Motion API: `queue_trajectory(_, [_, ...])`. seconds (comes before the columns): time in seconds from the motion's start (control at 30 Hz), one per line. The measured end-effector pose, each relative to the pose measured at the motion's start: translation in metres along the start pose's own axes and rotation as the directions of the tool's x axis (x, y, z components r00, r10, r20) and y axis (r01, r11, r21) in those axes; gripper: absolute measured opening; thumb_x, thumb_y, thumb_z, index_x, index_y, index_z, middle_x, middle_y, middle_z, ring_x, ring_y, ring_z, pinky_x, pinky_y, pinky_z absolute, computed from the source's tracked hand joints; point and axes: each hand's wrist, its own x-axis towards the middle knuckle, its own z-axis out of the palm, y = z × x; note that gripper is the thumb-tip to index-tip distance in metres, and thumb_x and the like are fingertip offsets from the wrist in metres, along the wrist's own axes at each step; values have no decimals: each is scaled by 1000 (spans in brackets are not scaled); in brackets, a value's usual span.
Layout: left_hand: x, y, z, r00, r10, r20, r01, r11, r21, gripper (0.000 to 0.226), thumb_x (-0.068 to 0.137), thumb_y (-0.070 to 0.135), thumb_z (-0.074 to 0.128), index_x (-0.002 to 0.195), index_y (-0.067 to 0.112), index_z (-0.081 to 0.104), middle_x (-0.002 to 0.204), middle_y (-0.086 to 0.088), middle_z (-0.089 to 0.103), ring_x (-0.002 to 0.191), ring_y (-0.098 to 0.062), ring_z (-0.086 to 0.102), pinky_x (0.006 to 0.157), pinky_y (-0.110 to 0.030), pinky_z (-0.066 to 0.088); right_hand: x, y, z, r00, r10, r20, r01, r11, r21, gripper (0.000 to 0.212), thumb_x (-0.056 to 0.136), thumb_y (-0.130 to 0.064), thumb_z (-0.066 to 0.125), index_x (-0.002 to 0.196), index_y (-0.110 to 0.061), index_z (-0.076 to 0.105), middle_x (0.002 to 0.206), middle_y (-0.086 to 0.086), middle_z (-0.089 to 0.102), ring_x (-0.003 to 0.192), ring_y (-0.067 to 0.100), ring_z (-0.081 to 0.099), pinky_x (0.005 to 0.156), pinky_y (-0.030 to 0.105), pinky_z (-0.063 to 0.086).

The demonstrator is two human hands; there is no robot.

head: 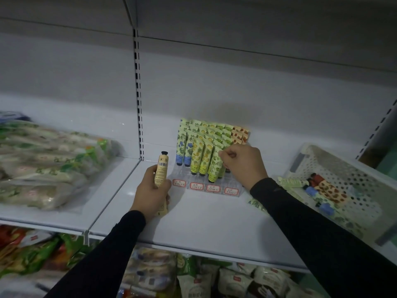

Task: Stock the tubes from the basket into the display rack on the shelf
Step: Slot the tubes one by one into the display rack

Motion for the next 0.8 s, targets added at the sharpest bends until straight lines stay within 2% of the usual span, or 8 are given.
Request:
queue_trajectory(0.13, [0, 0, 0, 1000, -6, -1, 6, 1000, -15, 33, 95, 13, 57, 122, 30, 48, 72, -11, 65, 50, -18, 62, 48, -26, 49, -1, -1, 6, 1000, -20, 17, 20, 999, -28, 22, 94, -27, 62, 86, -9, 73, 78, 0, 70, 71, 12, 62, 68, 20, 46])
queue_trajectory(0.3, [-1, 1, 0, 1000, -11, 3, 11, 1000, -27, 32, 96, 12, 56, 121, 30, 48, 72, -11, 65, 49, -18, 61, 46, -26, 49, 3, -6, 8, 1000, -21, 5, 21, 998, -59, 22, 92, -25, 63, 82, -7, 72, 76, 5, 69, 71, 15, 61, 66, 20, 43])
queue_trajectory(0.47, [0, -1, 0, 1000, -16, -4, 16, 999, -37, 32, 94, 11, 57, 119, 29, 49, 71, -10, 64, 48, -19, 60, 47, -29, 50, 4, -5, 10, 1000, -14, -25, 13, 998, -67, 24, 92, -23, 63, 79, -4, 72, 75, 7, 71, 72, 19, 65, 71, 26, 50])
queue_trajectory(0.57, [1, -1, 0, 1000, -15, -6, 15, 999, -37, 32, 94, 11, 57, 119, 30, 49, 72, -10, 64, 49, -18, 61, 47, -28, 49, 4, -6, 9, 999, -22, -25, 19, 996, -91, 27, 92, -23, 62, 76, -3, 70, 72, 10, 70, 70, 22, 65, 70, 24, 44])
queue_trajectory(0.8, [0, 0, 0, 1000, -12, -6, 12, 1000, -24, 31, 95, 12, 57, 120, 28, 49, 71, -10, 65, 49, -17, 62, 47, -27, 50, 7, -7, 9, 999, -40, -18, 38, 995, -96, 29, 91, -21, 60, 72, 0, 68, 71, 14, 68, 71, 26, 64, 70, 33, 53])
